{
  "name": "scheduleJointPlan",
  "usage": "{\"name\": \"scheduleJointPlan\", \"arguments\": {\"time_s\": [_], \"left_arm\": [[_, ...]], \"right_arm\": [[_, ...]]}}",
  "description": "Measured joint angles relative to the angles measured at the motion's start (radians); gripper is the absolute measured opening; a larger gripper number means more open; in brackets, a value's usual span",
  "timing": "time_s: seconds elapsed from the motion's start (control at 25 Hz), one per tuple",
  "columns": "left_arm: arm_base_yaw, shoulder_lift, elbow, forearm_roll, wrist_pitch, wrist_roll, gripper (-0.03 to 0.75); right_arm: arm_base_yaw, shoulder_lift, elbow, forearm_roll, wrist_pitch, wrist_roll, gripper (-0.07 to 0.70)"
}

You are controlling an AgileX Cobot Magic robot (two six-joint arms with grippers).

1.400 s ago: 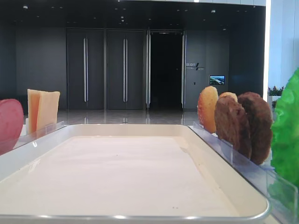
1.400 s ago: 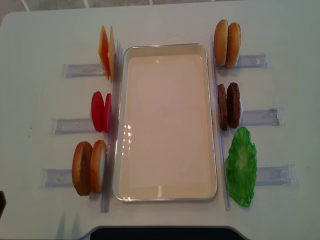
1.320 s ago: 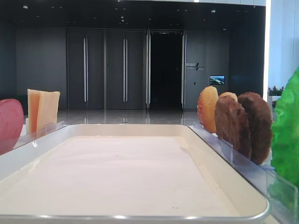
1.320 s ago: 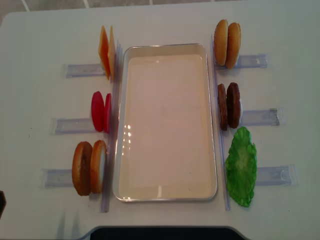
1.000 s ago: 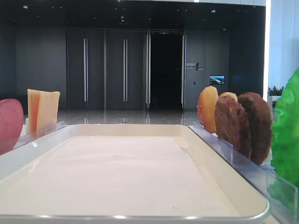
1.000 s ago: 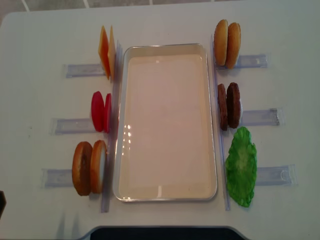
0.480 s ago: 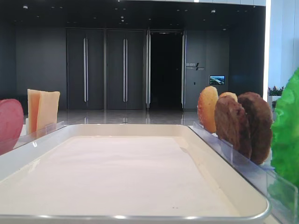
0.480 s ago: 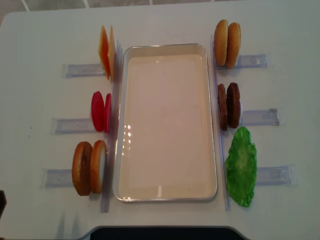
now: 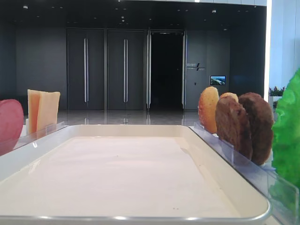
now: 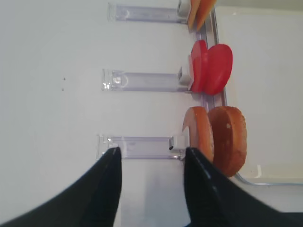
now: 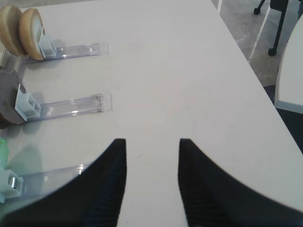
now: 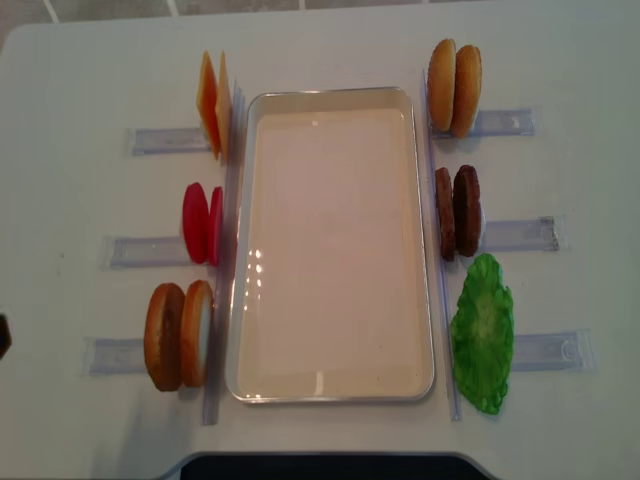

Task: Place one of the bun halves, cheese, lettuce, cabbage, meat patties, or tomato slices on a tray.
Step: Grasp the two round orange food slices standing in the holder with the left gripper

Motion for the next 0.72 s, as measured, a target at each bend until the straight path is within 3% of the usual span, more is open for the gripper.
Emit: {"name": "scheduleJointPlan", "arguments": {"time_s": [0.24, 0.72], "left_arm": [[0.0, 0.273, -0.084, -0.011, 0.061, -0.004, 0.337], [0.0, 0.62, -0.111, -0.034, 0.059, 0.015, 0.337]], "right_arm": [[0.0, 0.0, 0.0, 0.0, 0.0, 0.0, 0.286], [0.0, 0.0, 0.0, 0.0, 0.0, 0.0, 0.286]]}}
